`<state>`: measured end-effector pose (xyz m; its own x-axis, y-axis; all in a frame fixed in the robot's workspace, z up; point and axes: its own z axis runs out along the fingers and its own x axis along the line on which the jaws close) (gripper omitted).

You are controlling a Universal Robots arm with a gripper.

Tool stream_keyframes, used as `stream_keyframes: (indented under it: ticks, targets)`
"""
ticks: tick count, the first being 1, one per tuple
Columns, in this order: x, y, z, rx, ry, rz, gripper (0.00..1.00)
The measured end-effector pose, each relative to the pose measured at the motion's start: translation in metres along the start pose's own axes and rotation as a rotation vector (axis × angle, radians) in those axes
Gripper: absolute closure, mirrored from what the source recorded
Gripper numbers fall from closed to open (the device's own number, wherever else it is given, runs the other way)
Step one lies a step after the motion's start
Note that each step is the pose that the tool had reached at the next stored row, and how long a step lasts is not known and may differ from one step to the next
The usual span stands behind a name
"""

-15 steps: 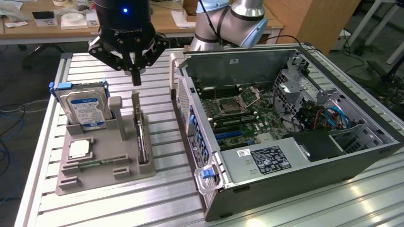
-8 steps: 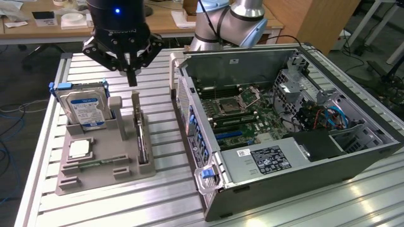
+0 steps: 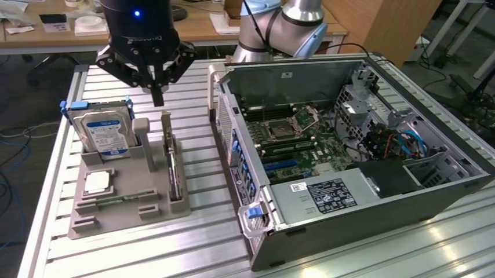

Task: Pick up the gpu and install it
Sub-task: 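Reach for the gpu, then pick up the gpu and move the gpu toward the slot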

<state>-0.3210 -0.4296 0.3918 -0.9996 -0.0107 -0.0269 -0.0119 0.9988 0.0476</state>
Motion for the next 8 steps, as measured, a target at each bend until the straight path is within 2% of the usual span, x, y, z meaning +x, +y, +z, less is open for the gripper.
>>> stream_keyframes:
  ticks: [8]
  targets:
    - [0.0000, 0.0000, 0.0000, 0.0001, -0.0002, 0.005, 0.89]
